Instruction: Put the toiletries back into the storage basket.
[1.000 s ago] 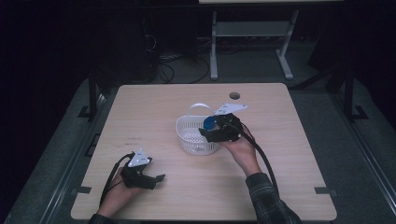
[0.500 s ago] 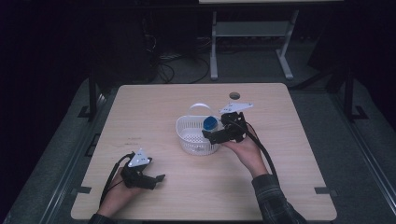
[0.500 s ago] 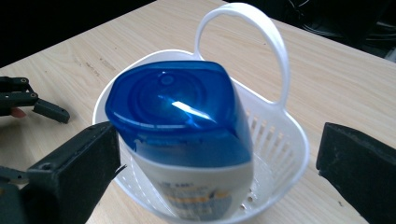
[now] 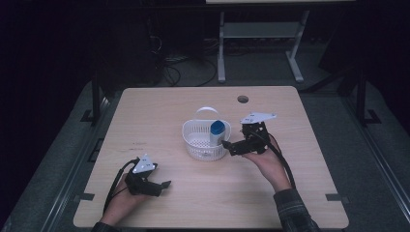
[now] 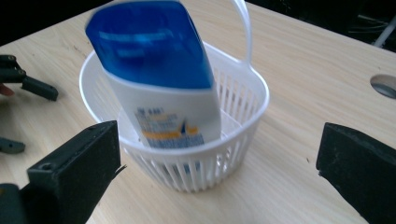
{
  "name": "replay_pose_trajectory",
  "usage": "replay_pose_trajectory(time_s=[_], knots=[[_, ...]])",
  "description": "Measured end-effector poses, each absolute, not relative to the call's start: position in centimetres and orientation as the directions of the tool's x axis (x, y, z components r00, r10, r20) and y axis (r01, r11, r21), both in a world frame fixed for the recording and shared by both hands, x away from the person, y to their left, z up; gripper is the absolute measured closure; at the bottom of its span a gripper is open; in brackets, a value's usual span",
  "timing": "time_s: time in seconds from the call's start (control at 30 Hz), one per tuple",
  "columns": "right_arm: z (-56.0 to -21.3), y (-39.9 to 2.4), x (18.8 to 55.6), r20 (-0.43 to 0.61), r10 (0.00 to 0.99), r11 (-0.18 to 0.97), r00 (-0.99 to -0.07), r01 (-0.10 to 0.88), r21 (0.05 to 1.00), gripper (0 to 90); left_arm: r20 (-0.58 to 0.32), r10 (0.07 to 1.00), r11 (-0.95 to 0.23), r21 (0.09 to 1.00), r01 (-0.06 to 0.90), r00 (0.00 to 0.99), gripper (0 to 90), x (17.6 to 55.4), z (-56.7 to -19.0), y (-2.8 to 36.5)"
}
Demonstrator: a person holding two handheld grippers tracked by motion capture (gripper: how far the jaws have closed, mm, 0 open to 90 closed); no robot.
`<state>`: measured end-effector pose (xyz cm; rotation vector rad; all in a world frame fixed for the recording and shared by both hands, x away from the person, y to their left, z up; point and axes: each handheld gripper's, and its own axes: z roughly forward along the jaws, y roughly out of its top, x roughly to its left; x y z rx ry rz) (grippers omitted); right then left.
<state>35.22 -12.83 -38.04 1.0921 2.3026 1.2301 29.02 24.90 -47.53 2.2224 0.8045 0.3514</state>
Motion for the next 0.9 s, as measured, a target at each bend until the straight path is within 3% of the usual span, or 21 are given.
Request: replay_pose_trajectory(time_s=[0.9], knots=[[-40.1, -18.0, 31.0, 0.056, 0.782, 0.336, -0.621, 0.495, 0.802, 0.0, 0.003, 0.647, -0.527, 0.724, 0.444, 0.763, 12.7, 29.0, -47.6, 24.9]])
